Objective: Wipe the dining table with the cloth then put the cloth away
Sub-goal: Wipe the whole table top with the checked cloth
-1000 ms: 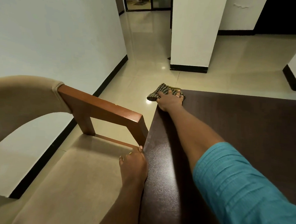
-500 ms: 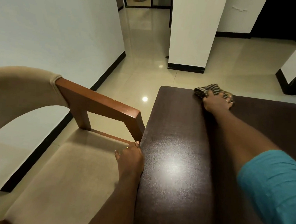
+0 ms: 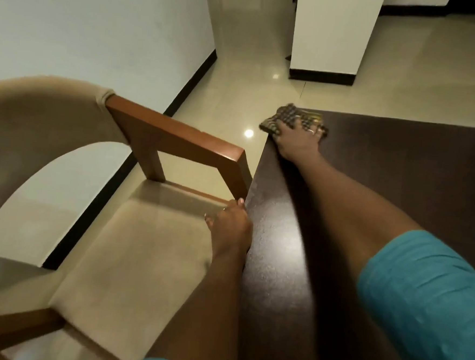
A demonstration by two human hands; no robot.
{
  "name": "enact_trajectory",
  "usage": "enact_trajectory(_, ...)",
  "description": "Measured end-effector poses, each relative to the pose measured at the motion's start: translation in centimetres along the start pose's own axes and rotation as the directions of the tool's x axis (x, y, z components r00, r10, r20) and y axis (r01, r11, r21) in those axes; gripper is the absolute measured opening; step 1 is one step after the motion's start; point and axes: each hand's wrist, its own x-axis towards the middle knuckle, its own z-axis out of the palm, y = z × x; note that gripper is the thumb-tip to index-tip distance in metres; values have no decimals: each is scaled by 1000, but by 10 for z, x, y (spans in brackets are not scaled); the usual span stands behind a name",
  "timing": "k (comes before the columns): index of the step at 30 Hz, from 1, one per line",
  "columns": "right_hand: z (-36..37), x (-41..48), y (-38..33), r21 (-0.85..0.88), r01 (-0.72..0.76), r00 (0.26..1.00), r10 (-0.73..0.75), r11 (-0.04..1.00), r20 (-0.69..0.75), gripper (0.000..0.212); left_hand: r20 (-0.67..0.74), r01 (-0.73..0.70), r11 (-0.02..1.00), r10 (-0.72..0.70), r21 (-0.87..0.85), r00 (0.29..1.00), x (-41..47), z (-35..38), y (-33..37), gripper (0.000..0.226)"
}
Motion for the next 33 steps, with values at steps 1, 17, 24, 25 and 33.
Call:
enact_trajectory(1,9,-14,-18,-28,84,996,-84,996,12,47,-2,6,1000,-6,-21,1000,-1,-2,2,39)
enact_trajectory(17,-6,-78,26,-70,64,998,-64,996,0,43,27,139,930,-139,-340,990,-26,-13,-27,44)
enact_trajectory(24,15,-149,-4,-2,442,893,-440,897,93,49,-56,140,910,-175,-391,983,-26,-19,-15,37)
enact_trajectory(25,17,-151,-3,-16,441,894,-438,897,92,50,-70,134,918,-172,-373,983,-27,-19,-11,37)
enact_trajectory(33,1,-89,40,30,242,969,-244,970,43,52,-59,-164,984,160,-68,985,-39,-1,45,40)
